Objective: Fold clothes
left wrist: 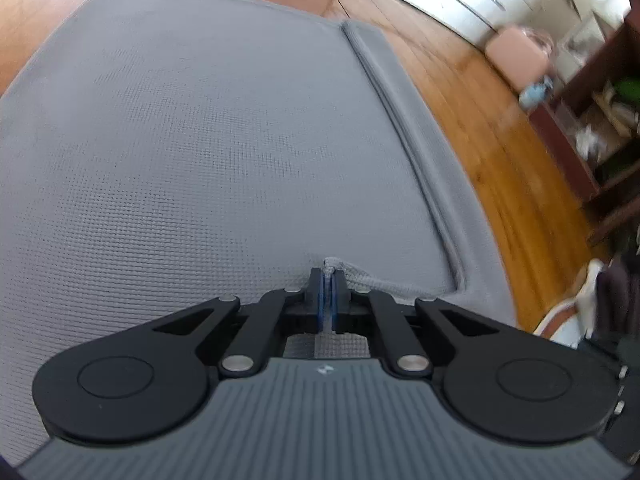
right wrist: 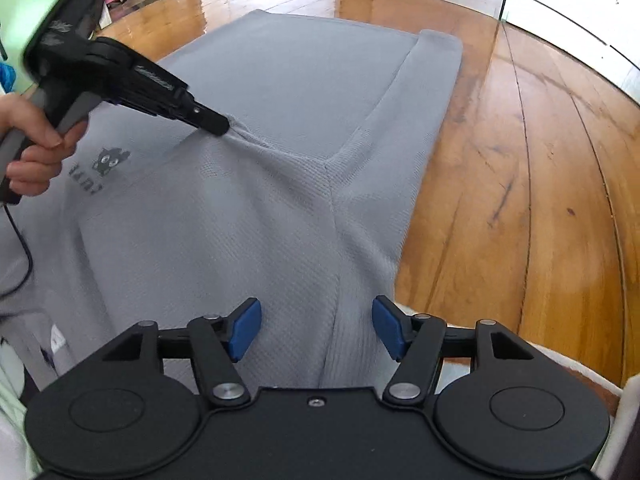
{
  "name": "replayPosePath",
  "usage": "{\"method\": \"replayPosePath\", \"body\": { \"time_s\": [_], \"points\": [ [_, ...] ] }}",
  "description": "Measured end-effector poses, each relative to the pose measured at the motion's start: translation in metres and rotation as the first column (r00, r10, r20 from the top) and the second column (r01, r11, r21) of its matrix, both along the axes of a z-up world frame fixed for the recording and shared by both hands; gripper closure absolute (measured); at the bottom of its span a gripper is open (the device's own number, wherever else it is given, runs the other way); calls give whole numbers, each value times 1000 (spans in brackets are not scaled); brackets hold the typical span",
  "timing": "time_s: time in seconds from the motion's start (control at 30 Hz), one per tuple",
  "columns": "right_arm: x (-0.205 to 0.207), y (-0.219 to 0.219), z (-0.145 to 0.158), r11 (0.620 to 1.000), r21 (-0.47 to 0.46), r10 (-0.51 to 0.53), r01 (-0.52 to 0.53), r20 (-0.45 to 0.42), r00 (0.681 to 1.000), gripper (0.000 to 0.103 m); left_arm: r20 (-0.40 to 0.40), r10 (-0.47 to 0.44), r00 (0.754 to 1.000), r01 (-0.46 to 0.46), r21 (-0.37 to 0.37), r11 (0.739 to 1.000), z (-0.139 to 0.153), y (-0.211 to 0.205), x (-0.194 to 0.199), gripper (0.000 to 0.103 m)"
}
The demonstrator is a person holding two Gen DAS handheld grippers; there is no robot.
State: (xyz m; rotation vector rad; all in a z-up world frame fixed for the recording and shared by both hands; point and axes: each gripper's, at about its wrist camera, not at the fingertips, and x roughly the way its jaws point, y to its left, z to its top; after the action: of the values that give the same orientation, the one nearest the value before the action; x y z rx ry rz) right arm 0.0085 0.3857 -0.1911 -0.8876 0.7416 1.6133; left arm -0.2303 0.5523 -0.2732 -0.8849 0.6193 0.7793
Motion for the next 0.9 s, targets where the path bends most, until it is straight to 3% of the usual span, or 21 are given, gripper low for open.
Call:
{"method": "replayPosePath", "body": {
  "time_s": [0.1,0.17,0.23,0.27,0.4,0.53,0.63,0.67,0.77,0.8,0.83,0.9],
  "points": [
    [0,-11,7,1000,3,-24,24,36,999,37,13,22,1000,-21,-18,1000,0,1,-6,95],
    [1,-25,20,997,41,-62,60,41,997,37,11,19,1000,-19,-11,1000,5,-4,-11,88],
    [-1,-40,30,994,72,-86,85,15,996,37,-11,-17,1000,17,-1,1000,10,-14,-18,61],
    [-2,-46,33,993,73,-93,93,-2,996,37,-42,-32,999,32,13,999,12,-19,-15,55],
    [-21,-50,22,997,53,-54,52,38,998,39,-130,-91,987,93,9,996,20,-36,-8,50],
    [-34,-68,13,999,26,-30,28,95,995,38,-195,-220,956,218,-32,975,25,-59,1,39],
    [-28,-95,4,997,6,-73,73,86,994,37,-304,-285,909,287,-39,957,27,-76,10,35],
    [-23,-104,3,995,12,-100,100,63,993,37,-373,-276,886,284,-36,958,26,-81,12,35],
    [-3,-121,3,983,-15,-182,182,-37,983,37,-436,-221,872,217,-58,974,21,-85,-5,26],
    [0,-124,4,983,-12,-186,185,-41,982,48,-452,-201,869,193,-65,979,20,-86,-12,26],
    [2,-127,5,982,-8,-188,188,-42,981,88,-444,-173,879,158,-70,985,22,-85,-21,26],
    [-3,-132,10,980,24,-198,198,-10,980,91,-427,-117,897,91,-79,993,26,-84,-39,26]
  ]
}}
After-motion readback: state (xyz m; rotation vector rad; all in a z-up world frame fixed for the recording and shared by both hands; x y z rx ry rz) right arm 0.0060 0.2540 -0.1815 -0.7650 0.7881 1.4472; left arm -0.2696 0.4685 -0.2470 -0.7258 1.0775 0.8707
